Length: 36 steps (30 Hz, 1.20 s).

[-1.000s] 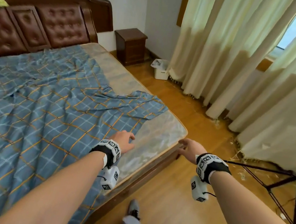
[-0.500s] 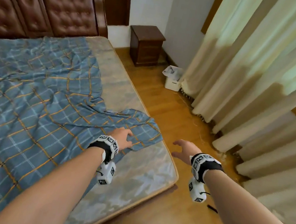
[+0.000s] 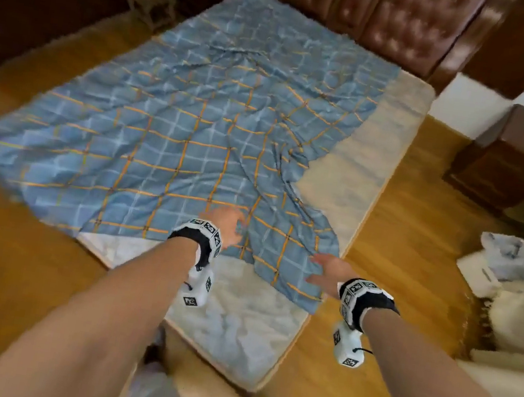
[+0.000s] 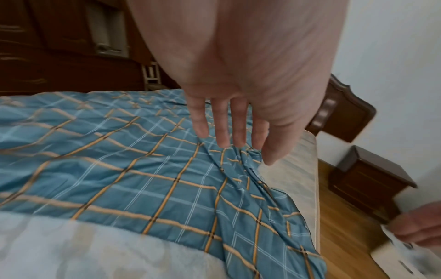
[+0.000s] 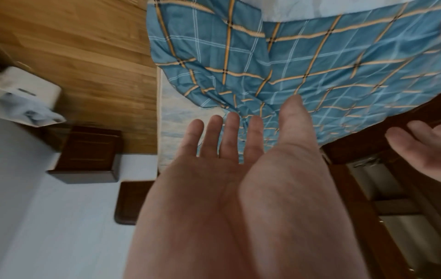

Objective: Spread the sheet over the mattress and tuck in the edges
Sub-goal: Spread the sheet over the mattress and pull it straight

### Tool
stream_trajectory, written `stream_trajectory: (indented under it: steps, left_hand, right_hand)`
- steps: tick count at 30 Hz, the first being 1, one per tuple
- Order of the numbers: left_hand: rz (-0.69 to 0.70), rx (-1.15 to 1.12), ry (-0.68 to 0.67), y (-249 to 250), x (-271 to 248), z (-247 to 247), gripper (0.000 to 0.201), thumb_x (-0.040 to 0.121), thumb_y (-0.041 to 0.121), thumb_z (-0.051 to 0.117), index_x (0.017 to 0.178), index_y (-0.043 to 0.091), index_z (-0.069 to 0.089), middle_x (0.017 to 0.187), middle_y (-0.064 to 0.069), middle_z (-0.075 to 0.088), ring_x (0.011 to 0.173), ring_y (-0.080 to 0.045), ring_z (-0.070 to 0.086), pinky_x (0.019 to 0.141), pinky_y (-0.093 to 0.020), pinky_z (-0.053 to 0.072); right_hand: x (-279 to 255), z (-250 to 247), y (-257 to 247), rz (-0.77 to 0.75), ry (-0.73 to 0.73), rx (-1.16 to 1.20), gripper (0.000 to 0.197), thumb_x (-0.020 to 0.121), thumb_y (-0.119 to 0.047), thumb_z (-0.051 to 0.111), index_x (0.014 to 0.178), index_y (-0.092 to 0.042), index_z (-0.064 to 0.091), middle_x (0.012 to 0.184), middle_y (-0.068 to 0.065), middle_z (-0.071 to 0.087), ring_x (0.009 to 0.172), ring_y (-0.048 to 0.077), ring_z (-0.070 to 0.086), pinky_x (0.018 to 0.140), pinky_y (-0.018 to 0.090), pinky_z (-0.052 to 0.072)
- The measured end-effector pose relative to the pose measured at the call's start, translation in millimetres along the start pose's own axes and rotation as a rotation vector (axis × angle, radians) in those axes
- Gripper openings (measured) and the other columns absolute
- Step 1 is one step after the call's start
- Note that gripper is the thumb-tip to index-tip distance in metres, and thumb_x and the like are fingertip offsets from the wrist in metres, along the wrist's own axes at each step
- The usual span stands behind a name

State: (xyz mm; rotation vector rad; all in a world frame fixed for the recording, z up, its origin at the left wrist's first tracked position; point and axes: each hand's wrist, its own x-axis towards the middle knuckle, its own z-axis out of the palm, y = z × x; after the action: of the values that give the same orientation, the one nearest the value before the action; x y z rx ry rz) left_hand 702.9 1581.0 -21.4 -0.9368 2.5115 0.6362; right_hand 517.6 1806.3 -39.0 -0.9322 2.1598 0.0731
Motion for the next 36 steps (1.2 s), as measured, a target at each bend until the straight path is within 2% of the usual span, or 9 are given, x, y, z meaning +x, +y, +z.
stream_trajectory:
  steps: [5,11,15,19,22,24,27,30,36]
  left_hand:
    - [-0.099,0.042,-0.040,10.1,13.1,58.2,0.047,0.087,0.032,0.063,0.133,0.028,0.053,0.139,-0.004,0.050,0.126,-0.026,0.050,0.102,-0.035,0.041]
    - [-0.028,0.031,-0.150,22.8,104.4,206.0,0.063,0.084,0.021,0.066,0.142,0.024,0.041,0.148,-0.004,0.036,0.135,-0.028,0.039,0.107,-0.042,0.039]
    - [0.072,0.124,-0.143,32.3,159.6,311.1,0.081,0.077,0.026,0.072,0.147,0.029,0.030,0.152,-0.003,0.028,0.138,-0.029,0.033,0.105,-0.043,0.036]
    - [0.032,0.219,-0.075,41.3,182.2,376.3,0.075,0.076,0.035,0.072,0.141,0.029,0.036,0.143,-0.004,0.034,0.128,-0.031,0.038,0.102,-0.043,0.035]
    - [0.044,0.266,0.059,55.1,179.9,376.9,0.032,0.087,0.027,0.060,0.118,0.025,0.060,0.128,-0.004,0.048,0.121,-0.029,0.041,0.099,-0.040,0.034]
    - [0.077,0.286,0.094,67.9,169.5,365.1,0.023,0.090,0.023,0.056,0.110,0.021,0.066,0.131,-0.004,0.046,0.124,-0.029,0.038,0.102,-0.040,0.032]
    - [0.076,0.163,0.054,90.1,135.5,334.1,0.050,0.083,0.027,0.067,0.129,0.019,0.048,0.150,-0.001,0.032,0.137,-0.025,0.031,0.109,-0.041,0.029]
    - [0.100,0.190,0.009,115.7,82.2,292.5,0.095,0.071,0.047,0.075,0.149,0.029,0.023,0.152,0.004,0.026,0.139,-0.023,0.028,0.111,-0.045,0.029]
    - [-0.027,0.135,0.028,182.1,-28.8,197.0,0.074,0.084,0.048,0.062,0.147,0.032,0.026,0.155,-0.004,0.018,0.140,-0.030,0.025,0.109,-0.051,0.032]
  right_hand:
    - [51.4,20.5,17.0,-0.106,-0.076,-0.100,0.068,0.084,-0.056,0.063,0.143,-0.027,0.043,0.154,-0.001,0.036,0.139,0.026,0.038,0.112,0.040,0.035]
    - [158.2,144.3,57.8,-0.024,-0.135,-0.107,0.080,0.078,-0.053,0.071,0.144,-0.023,0.036,0.141,0.013,0.046,0.128,0.035,0.046,0.102,0.043,0.044]
    - [202.3,233.1,102.8,0.085,-0.005,-0.038,0.084,0.072,-0.048,0.077,0.140,-0.024,0.034,0.137,0.012,0.042,0.129,0.037,0.039,0.102,0.049,0.042]
    - [222.1,277.1,140.4,0.054,0.291,-0.016,0.038,0.083,-0.031,0.065,0.119,-0.020,0.058,0.122,0.009,0.053,0.116,0.034,0.047,0.096,0.047,0.042]
    - [219.0,274.2,152.9,-0.023,0.318,0.073,0.017,0.090,-0.024,0.060,0.105,-0.020,0.068,0.109,0.008,0.063,0.114,0.032,0.050,0.099,0.046,0.041]
    - [202.2,266.4,158.8,-0.101,0.281,0.150,0.015,0.092,-0.022,0.058,0.104,-0.019,0.064,0.102,0.010,0.065,0.107,0.033,0.055,0.090,0.043,0.046]
    - [155.6,236.0,161.3,-0.151,0.257,0.210,0.017,0.098,-0.023,0.049,0.112,-0.014,0.050,0.090,0.018,0.064,0.083,0.039,0.061,0.063,0.038,0.044]
    - [96.4,180.3,152.8,-0.222,0.301,0.223,0.024,0.100,-0.024,0.049,0.120,-0.012,0.053,0.094,0.020,0.067,0.084,0.041,0.063,0.063,0.037,0.040]
    - [-29.9,64.0,135.8,-0.454,0.344,0.215,0.014,0.094,-0.025,0.058,0.104,-0.019,0.066,0.093,0.008,0.070,0.091,0.031,0.062,0.077,0.037,0.048]
